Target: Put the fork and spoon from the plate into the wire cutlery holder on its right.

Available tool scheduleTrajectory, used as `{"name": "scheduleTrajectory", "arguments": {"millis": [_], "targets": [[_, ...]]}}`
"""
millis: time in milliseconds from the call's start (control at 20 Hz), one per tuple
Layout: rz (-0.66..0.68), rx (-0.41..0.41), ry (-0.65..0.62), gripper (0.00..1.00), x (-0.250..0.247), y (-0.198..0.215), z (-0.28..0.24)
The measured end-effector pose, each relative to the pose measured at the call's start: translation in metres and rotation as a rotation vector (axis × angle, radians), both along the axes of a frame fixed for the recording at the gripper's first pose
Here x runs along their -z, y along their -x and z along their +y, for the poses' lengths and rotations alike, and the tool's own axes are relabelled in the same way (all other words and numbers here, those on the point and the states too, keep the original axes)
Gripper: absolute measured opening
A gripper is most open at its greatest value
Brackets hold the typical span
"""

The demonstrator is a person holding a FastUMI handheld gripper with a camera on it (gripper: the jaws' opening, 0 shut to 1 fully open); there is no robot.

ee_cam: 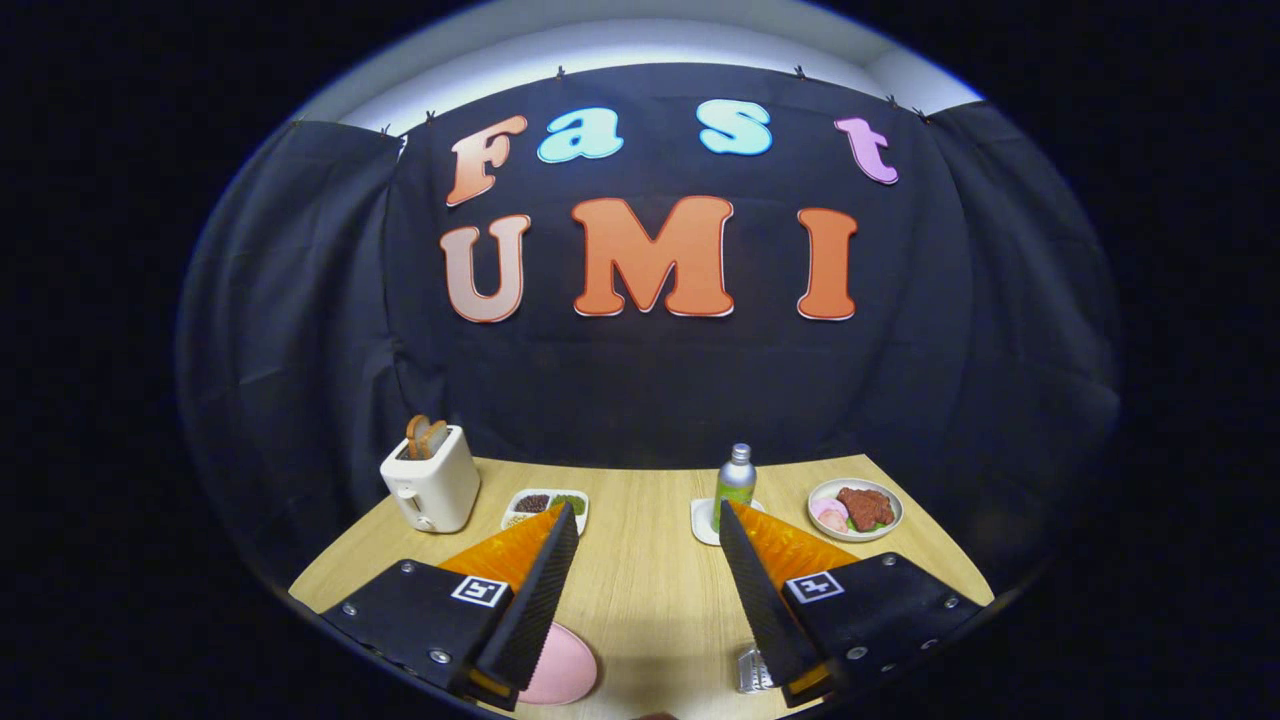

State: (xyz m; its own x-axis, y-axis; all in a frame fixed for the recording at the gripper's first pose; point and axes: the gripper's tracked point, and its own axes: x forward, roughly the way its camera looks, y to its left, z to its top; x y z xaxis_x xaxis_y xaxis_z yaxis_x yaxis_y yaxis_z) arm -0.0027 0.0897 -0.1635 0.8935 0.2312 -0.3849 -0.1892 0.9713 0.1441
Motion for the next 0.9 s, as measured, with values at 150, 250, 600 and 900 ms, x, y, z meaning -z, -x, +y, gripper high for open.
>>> {"name": "scheduleTrajectory", "arguments": {"millis": [150, 250, 600, 900], "targets": [[-0.042, 0.012, -0.012, 0.89, -0.01, 0.004, 0.026], [-0.053, 0.014, -0.01, 0.9, -0.008, 0.008, 0.041], [0.052, -0.049, 0.009, 0.97, 0.039, 0.042, 0.104], [0.207, -0.096, 0.045, 0.97, 0.101, 0.082, 0.137]]}}
